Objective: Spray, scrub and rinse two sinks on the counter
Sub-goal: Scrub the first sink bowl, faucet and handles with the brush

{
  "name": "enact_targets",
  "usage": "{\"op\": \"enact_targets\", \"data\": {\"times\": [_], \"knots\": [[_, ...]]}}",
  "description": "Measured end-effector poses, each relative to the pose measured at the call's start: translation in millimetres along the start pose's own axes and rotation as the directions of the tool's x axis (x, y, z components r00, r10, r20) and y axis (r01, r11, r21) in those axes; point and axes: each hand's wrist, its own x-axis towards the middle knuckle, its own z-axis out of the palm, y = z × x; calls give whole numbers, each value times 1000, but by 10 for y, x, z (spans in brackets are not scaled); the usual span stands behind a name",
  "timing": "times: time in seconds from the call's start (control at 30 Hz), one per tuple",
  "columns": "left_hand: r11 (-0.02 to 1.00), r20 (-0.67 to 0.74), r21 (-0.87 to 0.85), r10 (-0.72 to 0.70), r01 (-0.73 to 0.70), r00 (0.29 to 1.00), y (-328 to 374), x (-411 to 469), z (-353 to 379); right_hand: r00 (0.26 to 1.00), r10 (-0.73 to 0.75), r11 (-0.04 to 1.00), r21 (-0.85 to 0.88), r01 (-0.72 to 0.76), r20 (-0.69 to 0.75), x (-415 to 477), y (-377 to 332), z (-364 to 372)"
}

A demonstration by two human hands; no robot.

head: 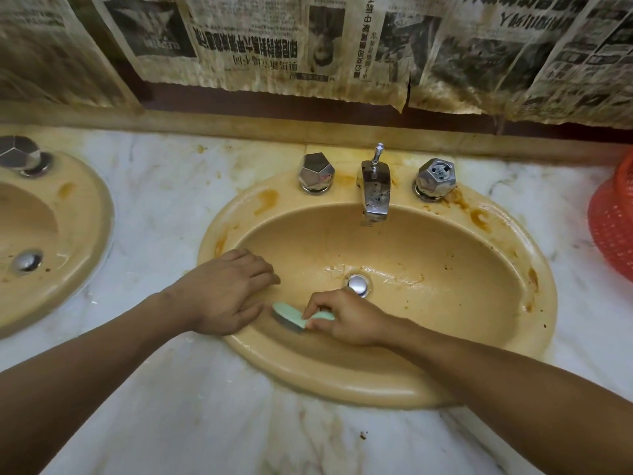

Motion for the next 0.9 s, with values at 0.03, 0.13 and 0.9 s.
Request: {"op": "enact_targets", "data": {"times": [0.03,0.13,0.9], "knots": [[1000,3,-8,-9,9,1000,18,14,-1,999,41,999,-15,-40,4,4,55,-75],[1000,19,23,-9,8,1000,53,34,-5,996,80,996,-23,-81,-42,-14,73,-83],[1000,-72,-2,-3,3,997,85,-80,44,969,205,979,-37,-202,134,-471,-164,-375]]}}
